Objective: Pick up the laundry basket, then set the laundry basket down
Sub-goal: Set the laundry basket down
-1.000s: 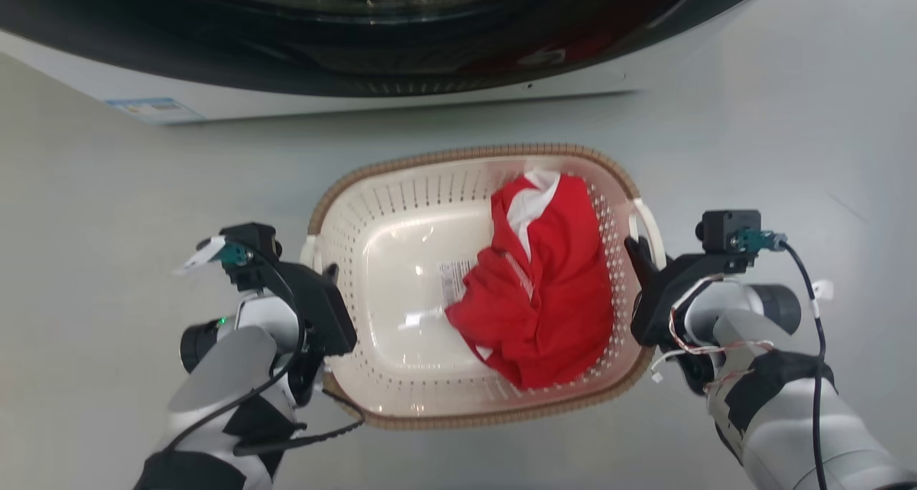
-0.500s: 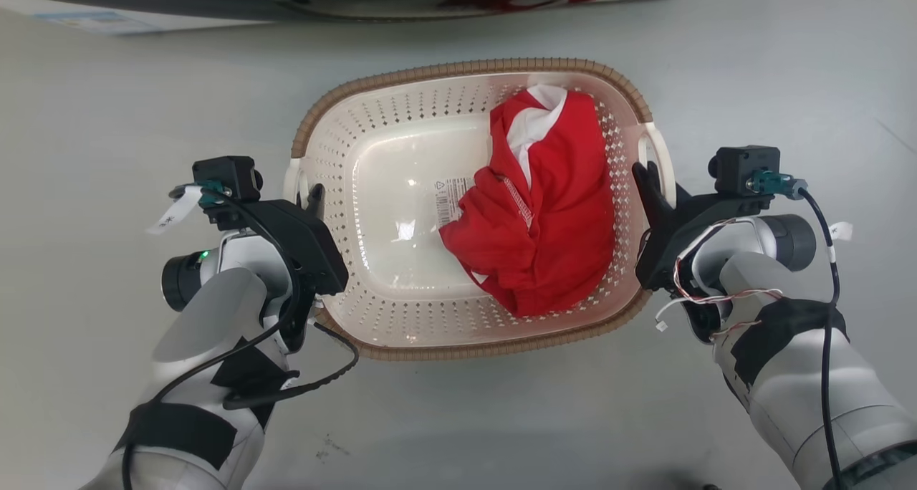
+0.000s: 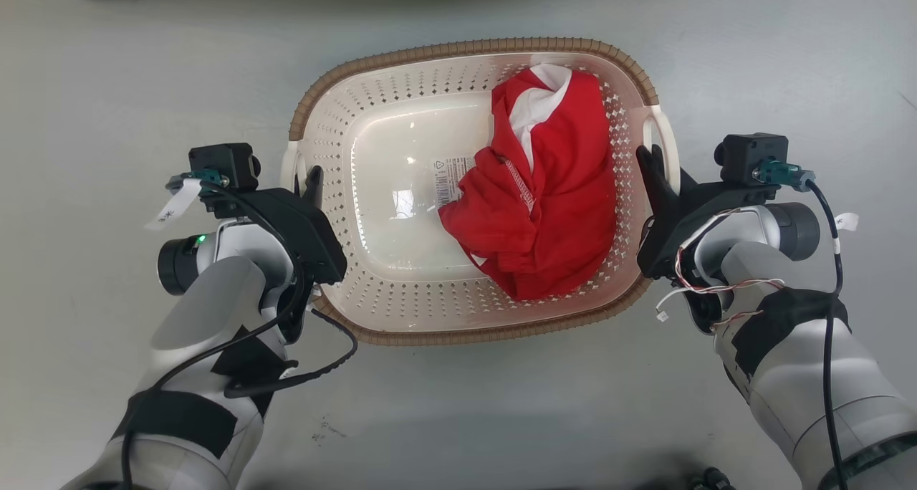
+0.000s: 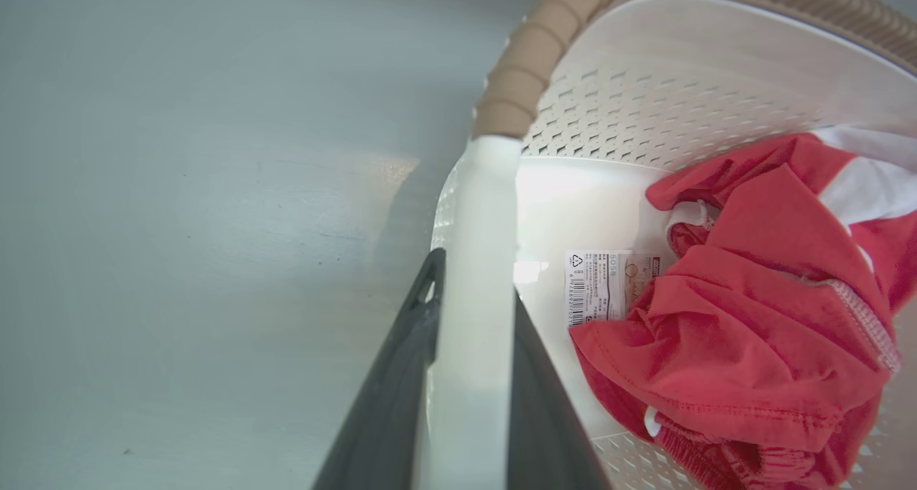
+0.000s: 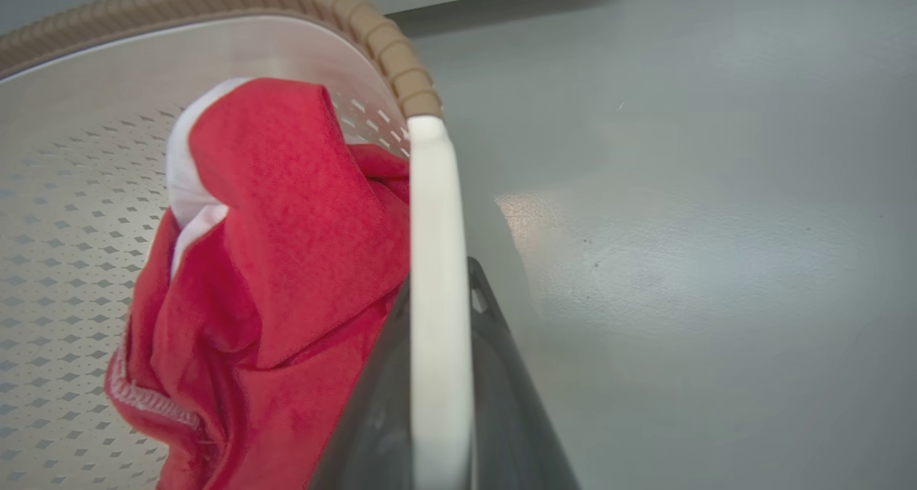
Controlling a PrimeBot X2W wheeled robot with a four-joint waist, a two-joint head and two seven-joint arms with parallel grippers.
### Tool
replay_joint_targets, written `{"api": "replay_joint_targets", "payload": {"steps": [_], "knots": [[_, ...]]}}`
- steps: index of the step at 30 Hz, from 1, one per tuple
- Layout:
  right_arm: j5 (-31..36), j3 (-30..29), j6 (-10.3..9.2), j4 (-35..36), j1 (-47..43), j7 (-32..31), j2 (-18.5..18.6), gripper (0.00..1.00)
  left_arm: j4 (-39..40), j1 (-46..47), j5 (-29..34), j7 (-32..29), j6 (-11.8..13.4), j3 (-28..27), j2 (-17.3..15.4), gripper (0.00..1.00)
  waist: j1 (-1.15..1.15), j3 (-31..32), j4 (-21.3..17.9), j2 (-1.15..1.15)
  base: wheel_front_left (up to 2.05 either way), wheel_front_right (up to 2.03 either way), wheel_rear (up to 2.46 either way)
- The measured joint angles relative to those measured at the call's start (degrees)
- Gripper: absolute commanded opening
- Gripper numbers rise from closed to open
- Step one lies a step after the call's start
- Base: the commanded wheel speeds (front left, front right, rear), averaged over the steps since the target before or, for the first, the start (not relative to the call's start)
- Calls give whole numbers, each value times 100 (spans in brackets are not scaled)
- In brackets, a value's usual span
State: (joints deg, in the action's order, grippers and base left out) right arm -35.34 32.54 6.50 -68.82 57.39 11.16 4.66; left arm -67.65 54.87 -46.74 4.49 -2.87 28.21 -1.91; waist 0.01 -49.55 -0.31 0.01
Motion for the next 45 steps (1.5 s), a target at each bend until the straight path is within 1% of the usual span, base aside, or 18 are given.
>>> {"api": "replay_joint_targets", "payload": {"steps": [7,13,15,22,24,25,26,27,28,29,32,33,39,45], "knots": [[-1,-9,0,-48,3,45,-16,0,-92,42,1,23,-67,13,9,0,-1,-36,-3,-1,0,0,0],[-1,-11,5,-86,80,60,-23,0,-170,122,0,68,-77,16,24,0,-1,-56,10,-1,0,0,0],[-1,-10,5,-104,81,62,-31,0,-194,123,0,74,-120,16,24,0,-1,-62,12,-1,0,0,0],[-1,-8,7,-158,81,110,-48,0,-241,138,0,75,-126,25,37,0,-1,-84,20,-1,0,0,0],[-1,-8,8,-166,82,122,-48,0,-257,141,0,74,-172,29,40,0,-1,-90,23,-1,0,0,0],[-1,-4,8,-168,82,124,-48,18,-264,142,0,73,-174,30,43,0,-1,-91,25,-1,0,0,0],[-1,-1,11,-169,82,133,-48,52,-268,143,0,73,-175,32,46,0,-1,-91,27,-1,0,0,0],[-2,-2,14,-169,82,140,-47,100,-278,143,-1,67,-175,33,49,20,-1,-90,29,-1,0,0,0],[-1,7,14,-175,83,154,-43,100,-291,143,-3,55,-180,35,49,49,-1,-87,32,-1,0,0,0],[0,31,13,-186,83,155,-31,100,-312,143,-5,12,-220,41,40,100,-1,-83,35,0,0,0,0],[-1,30,7,-218,83,190,74,100,-397,137,-8,-20,-231,71,-48,100,-1,-27,45,-1,0,0,0],[-1,30,7,-221,83,203,74,100,-397,137,-8,-33,-271,83,-49,100,-1,-5,48,-1,0,0,0],[-8,36,8,-224,70,215,67,100,-402,112,-9,-26,-296,105,-24,100,-1,157,63,-1,0,0,0],[-14,141,15,-224,-98,256,46,100,-425,-38,-5,125,-322,185,-20,100,-1,423,63,-1,0,0,0]]}}
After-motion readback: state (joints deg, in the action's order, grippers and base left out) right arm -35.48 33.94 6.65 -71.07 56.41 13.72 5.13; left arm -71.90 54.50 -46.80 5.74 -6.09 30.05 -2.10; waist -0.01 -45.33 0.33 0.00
